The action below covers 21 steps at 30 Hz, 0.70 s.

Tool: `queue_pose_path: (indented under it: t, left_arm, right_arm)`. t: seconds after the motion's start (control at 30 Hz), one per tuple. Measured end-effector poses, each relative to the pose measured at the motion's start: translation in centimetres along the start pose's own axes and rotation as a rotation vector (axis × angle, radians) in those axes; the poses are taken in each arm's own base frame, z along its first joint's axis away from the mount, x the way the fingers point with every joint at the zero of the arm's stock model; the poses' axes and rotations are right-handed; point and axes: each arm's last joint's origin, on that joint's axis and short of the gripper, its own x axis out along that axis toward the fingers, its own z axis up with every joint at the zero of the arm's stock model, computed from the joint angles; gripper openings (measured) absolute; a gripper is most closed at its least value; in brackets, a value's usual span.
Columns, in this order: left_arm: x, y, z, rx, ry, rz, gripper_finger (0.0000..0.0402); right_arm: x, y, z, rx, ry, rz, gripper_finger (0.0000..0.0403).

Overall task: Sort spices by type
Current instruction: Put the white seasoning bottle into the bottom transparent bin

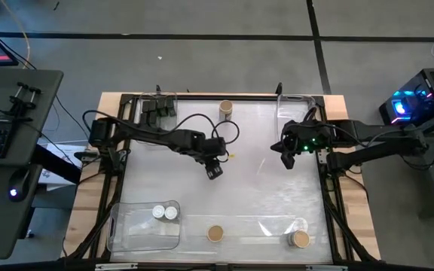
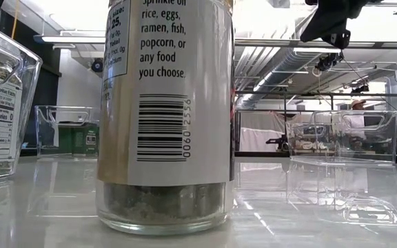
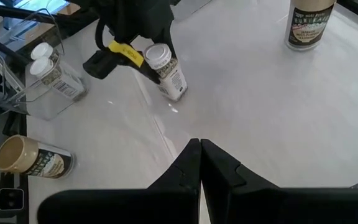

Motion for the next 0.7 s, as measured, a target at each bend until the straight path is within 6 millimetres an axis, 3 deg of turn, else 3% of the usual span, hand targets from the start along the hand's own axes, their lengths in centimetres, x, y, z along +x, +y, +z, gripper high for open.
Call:
queue_pose_path:
  t: [0.13, 0.33, 0.5, 0.7]
  left_arm:
    - [-2.6, -0.1, 0.0, 0.111, -0.077, 0.038, 0.0167]
    - [-11.6, -0.2, -2.4, 0.242, -0.183, 0.065, 0.0167]
    - [-18.3, -1.0, -7.8, 0.318, -0.166, 0.008, 0.0167]
    - [-22.8, -2.4, -15.7, 0.377, -0.016, -0.050, 0.0167]
  right_arm:
    - [0.0, 0.0, 0.0, -0.013, 0.000, -0.001, 0.0000]
    - [0.5, 0.0, 0.1, -0.048, -0.005, -0.035, 0.0000]
    - [1.5, 0.1, 0.1, -0.090, 0.026, -0.052, 0.0000]
    - [2.8, 0.3, 0.1, -0.104, 0.071, -0.056, 0.0000]
